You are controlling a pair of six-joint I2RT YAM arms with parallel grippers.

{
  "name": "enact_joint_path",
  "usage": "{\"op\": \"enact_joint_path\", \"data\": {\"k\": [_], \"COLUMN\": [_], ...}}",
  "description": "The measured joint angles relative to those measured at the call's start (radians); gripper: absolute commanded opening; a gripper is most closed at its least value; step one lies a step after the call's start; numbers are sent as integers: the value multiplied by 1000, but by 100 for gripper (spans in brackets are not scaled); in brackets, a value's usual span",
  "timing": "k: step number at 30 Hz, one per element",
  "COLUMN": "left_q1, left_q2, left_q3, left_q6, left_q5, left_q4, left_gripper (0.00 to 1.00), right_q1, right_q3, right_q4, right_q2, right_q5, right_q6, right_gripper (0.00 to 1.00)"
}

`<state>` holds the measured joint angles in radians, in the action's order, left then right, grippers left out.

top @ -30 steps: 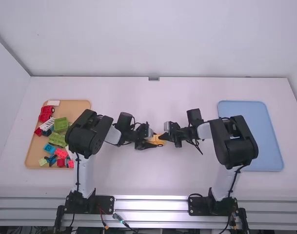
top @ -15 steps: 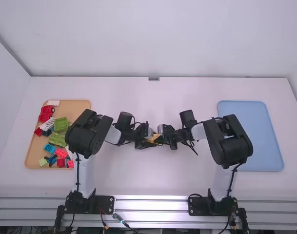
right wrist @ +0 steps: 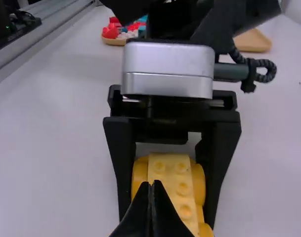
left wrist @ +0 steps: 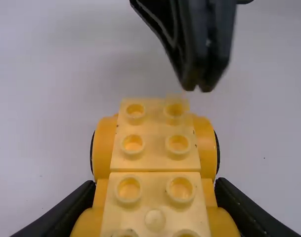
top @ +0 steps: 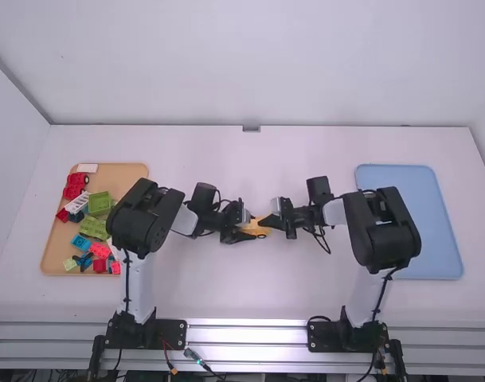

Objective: Assemble lego blocks to make yellow taxi

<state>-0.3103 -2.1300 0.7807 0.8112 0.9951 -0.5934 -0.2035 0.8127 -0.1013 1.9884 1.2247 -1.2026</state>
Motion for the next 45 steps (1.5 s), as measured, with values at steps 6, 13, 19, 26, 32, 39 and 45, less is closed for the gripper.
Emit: {"op": "enact_joint_path", "data": {"k": [6, 13, 19, 26, 32, 39, 45], "left_q1": [0, 0, 0, 0, 0, 0, 0], "left_q2": [0, 0, 0, 0, 0, 0, 0], "left_q3": [0, 0, 0, 0, 0, 0, 0], "left_q6": [1, 0, 0, 0, 0, 1, 5], "left_q5": [-1, -5, -10, -9, -1, 0, 0], "left_q4": [0, -3, -6, -5, 0, 0, 1], "left_gripper": [13, 11, 10, 10, 8, 6, 5], "right_q1": [-54, -62, -39, -33, -33, -57, -58], "right_q3": [8, 0, -42, -61, -60, -49, -45], "right_q4": [-2, -4, -86, -133, -127, -101, -79], "right_q2": [-1, -16, -21, -34, -46, -55, -61], "right_q5": [-125, -165, -154, -184, -225, -267, -277], "right_q6": [51, 73, 102, 151, 176, 179, 163], "right_gripper": [0, 0, 0, 0, 0, 0, 0]}}
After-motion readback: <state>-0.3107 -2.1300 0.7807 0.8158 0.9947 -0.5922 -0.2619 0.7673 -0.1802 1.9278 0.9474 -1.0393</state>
